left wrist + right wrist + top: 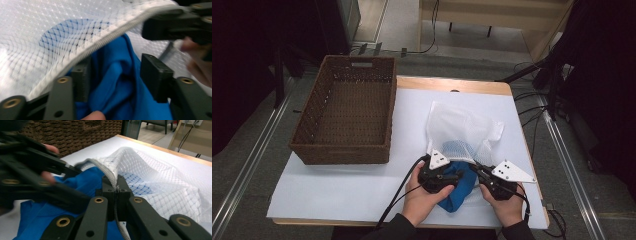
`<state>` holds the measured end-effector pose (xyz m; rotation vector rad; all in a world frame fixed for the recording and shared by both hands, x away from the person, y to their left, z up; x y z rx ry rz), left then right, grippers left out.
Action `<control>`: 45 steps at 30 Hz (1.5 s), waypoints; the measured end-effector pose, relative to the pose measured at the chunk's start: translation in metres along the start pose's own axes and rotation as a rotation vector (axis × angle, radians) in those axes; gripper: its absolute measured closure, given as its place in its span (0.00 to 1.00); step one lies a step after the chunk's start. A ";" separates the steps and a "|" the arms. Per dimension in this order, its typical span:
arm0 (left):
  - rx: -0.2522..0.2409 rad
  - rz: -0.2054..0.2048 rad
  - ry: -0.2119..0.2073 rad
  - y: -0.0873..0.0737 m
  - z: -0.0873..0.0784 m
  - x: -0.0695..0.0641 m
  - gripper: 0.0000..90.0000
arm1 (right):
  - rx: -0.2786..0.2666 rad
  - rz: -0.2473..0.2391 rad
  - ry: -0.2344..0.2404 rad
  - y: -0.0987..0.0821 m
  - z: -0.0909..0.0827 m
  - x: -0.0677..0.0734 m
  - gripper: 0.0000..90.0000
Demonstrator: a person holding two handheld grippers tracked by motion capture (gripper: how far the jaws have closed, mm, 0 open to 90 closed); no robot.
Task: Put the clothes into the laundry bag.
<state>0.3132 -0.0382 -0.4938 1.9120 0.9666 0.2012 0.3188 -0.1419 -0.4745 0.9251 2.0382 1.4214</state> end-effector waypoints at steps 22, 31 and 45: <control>-0.007 0.035 0.066 0.013 0.008 -0.007 0.92 | -0.041 -0.014 -0.005 0.010 -0.005 0.004 1.00; 0.005 -0.046 0.054 0.005 0.027 0.007 0.67 | -0.031 -0.012 -0.001 0.007 -0.005 0.004 1.00; 0.104 -0.010 0.107 -0.031 0.013 0.008 0.44 | -0.011 0.011 0.001 0.003 0.000 0.000 1.00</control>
Point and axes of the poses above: each handheld gripper's, and its own axes: z roughly forward along the jaws, y roughly out of its top, x roughly to its left, the point moved 9 cm from there along z, roughly forward along the jaws, and after that the axes turned 1 degree about -z, right-handed, at the moved point
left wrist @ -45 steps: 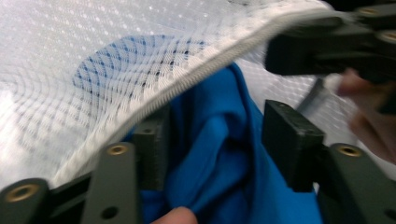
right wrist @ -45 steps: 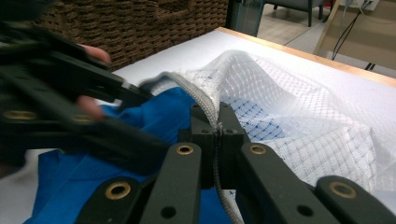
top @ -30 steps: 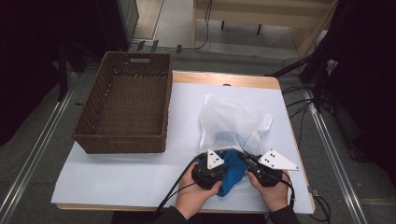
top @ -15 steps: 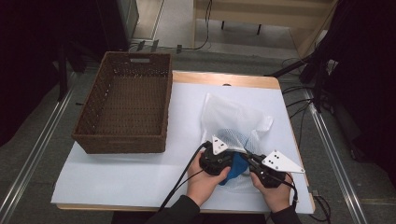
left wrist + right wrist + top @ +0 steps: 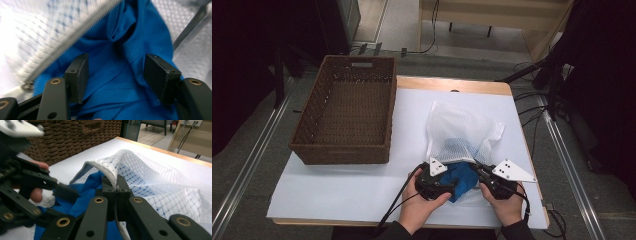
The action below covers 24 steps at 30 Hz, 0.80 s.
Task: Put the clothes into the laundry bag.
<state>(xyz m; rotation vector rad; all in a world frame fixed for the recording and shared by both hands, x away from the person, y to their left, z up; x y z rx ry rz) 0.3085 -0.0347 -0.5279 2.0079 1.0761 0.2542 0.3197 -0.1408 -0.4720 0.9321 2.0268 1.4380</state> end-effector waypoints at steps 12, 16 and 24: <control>-0.013 0.019 0.010 0.013 0.010 -0.008 0.96 | -0.008 -0.001 0.012 0.002 0.000 0.003 1.00; -0.066 0.023 -0.011 0.026 0.009 -0.015 0.97 | -0.027 -0.002 0.001 0.006 -0.004 0.001 1.00; -0.128 0.008 -0.011 0.046 0.025 -0.014 0.96 | -0.039 -0.001 -0.007 0.008 -0.006 0.001 1.00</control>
Point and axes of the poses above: each handheld gripper's, and its own axes: z roughly forward along the jaws, y roughly out of its top, x roughly to its left, the point moved 9 cm from there along z, roughly forward along the jaws, and after that the axes turned 1 degree about -z, right-handed, at the moved point
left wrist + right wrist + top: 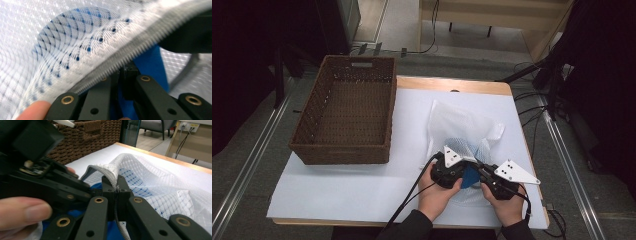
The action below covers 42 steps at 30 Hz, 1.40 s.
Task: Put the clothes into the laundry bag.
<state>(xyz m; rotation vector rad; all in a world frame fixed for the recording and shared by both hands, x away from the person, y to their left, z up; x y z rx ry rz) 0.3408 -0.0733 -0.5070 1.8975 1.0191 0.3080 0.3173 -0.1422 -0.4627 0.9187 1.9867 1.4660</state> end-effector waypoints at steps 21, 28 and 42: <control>0.198 0.020 0.059 -0.057 -0.038 0.011 0.19 | 0.013 0.000 -0.008 -0.004 0.002 -0.003 1.00; 0.191 0.099 0.130 -0.054 -0.035 0.011 0.71 | 0.017 0.006 -0.006 -0.005 0.003 -0.004 1.00; 0.042 0.009 0.029 0.000 -0.021 0.004 0.92 | 0.003 0.002 0.007 -0.001 0.001 0.001 1.00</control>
Point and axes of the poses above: each handheld gripper's, and its own axes: z roughly forward along the jaws, y roughly out of its top, x roughly to its left, the point moved 9 cm from there along z, roughly forward along the jaws, and after that the axes turned 1 degree about -z, right-handed, at the moved point
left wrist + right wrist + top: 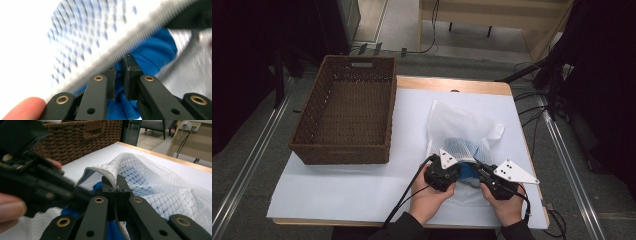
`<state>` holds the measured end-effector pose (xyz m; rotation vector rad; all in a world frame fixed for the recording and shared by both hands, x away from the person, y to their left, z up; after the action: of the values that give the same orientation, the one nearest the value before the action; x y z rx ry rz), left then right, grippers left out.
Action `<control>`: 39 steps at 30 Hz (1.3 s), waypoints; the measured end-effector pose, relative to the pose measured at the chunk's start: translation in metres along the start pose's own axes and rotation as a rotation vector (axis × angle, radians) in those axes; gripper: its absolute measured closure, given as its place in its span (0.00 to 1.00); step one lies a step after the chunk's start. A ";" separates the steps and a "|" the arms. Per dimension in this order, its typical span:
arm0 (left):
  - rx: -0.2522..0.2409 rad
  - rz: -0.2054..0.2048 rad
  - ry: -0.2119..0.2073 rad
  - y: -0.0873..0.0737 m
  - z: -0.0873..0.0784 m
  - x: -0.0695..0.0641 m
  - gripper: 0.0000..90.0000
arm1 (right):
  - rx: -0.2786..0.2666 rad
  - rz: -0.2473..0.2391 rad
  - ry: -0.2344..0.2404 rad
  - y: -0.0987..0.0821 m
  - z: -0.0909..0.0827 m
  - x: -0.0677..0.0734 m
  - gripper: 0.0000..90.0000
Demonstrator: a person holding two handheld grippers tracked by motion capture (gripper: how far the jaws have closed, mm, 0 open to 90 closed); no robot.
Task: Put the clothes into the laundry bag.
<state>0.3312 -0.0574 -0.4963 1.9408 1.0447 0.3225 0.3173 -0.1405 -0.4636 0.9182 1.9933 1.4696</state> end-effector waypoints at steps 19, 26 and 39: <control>0.008 0.153 -0.107 -0.029 -0.037 0.012 0.45 | 0.021 0.006 0.008 -0.006 -0.002 -0.001 1.00; 0.088 0.079 0.061 -0.064 -0.065 0.055 0.43 | 0.058 -0.006 0.029 -0.014 0.000 0.004 1.00; 0.158 0.185 0.070 -0.080 -0.055 0.051 0.72 | 0.210 -0.011 0.098 -0.044 0.016 0.009 1.00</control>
<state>0.2871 0.0341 -0.5372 2.1886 0.9609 0.4245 0.3130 -0.1316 -0.5103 0.9334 2.2540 1.3414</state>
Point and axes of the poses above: each handheld gripper's, and its own axes: z roughly forward along the jaws, y roughly out of its top, x roughly to its left, the point moved 9 cm from there along z, roughly forward along the jaws, and after that the axes turned 1 degree about -z, right-handed, at the moved point
